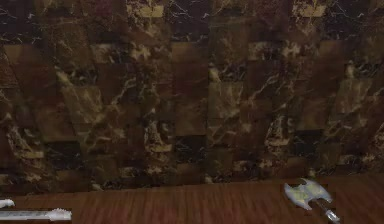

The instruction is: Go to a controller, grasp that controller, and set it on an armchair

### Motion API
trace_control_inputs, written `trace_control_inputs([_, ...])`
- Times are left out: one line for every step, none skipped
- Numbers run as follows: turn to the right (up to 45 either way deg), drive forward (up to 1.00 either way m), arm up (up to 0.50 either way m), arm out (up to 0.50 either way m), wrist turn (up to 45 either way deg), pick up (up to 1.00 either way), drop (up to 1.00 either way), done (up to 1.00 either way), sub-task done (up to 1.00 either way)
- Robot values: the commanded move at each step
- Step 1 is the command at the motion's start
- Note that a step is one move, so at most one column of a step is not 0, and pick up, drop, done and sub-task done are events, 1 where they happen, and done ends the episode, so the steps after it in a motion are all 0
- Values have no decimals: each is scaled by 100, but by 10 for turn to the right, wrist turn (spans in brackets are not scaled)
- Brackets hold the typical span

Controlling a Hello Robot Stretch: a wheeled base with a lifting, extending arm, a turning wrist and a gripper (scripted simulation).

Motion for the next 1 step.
trace_control_inputs([420, 0, 0, 0, 0, 0, 0, 0, 0])
